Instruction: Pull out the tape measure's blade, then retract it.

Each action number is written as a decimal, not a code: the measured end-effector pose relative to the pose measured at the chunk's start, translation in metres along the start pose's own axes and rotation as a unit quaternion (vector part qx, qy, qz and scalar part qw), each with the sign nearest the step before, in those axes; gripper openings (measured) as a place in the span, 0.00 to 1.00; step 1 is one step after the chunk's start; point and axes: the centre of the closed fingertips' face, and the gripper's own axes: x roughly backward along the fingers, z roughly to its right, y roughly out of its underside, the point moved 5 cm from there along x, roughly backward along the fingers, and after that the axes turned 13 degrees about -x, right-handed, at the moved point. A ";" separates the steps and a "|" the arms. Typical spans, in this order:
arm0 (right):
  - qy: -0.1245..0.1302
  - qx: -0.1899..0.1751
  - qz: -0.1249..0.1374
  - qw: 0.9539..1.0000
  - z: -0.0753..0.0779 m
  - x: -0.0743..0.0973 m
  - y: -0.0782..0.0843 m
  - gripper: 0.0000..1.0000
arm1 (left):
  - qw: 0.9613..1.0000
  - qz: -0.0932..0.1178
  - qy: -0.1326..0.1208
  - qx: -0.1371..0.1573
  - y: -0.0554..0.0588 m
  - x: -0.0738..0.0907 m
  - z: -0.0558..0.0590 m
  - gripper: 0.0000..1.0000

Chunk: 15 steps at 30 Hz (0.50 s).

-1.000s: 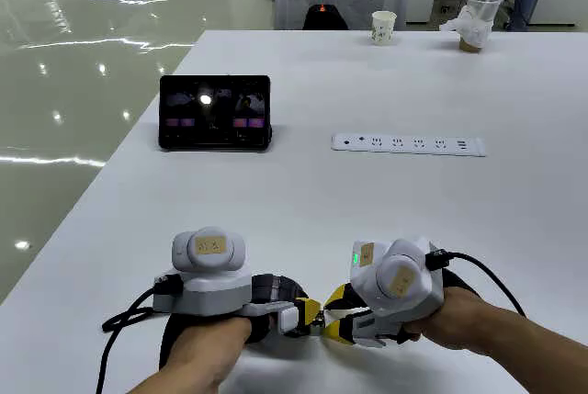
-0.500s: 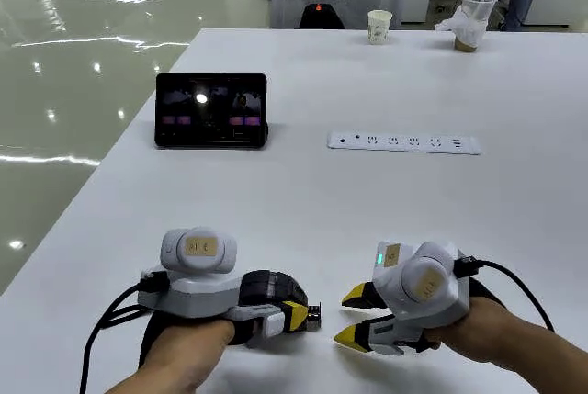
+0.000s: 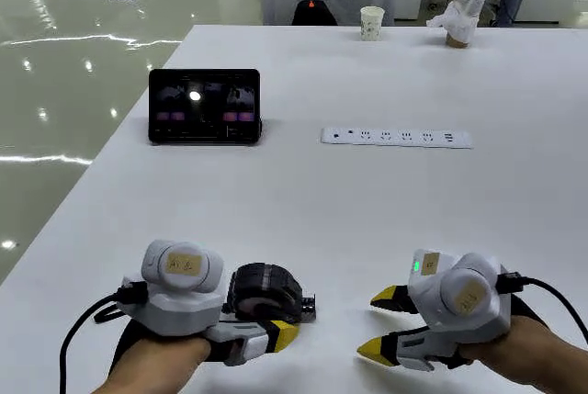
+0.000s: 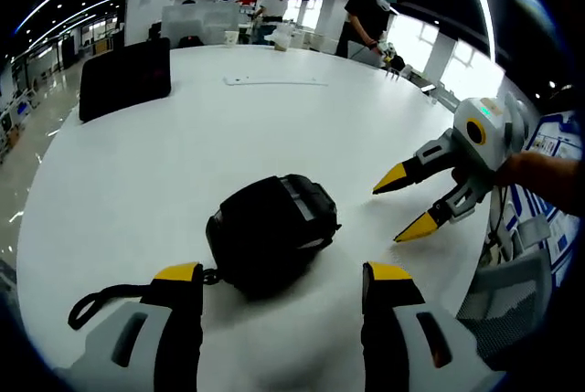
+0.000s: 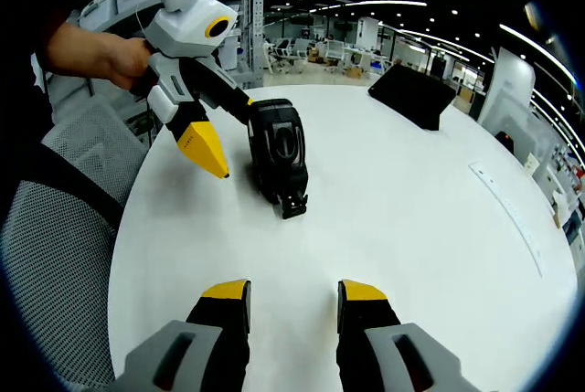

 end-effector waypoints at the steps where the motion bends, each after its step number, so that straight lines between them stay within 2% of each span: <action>1: 0.002 -0.004 0.001 1.000 0.001 0.002 0.002 0.36 | 1.000 0.000 0.001 -0.001 0.001 0.001 0.000 0.67; 5: 0.014 -0.032 0.016 0.999 0.001 0.011 0.007 0.38 | 1.000 0.002 0.002 -0.011 0.005 0.004 -0.001 0.68; 15: 0.030 -0.063 0.044 0.997 -0.001 0.025 0.015 0.45 | 0.999 0.016 0.006 -0.029 0.009 0.012 -0.003 0.71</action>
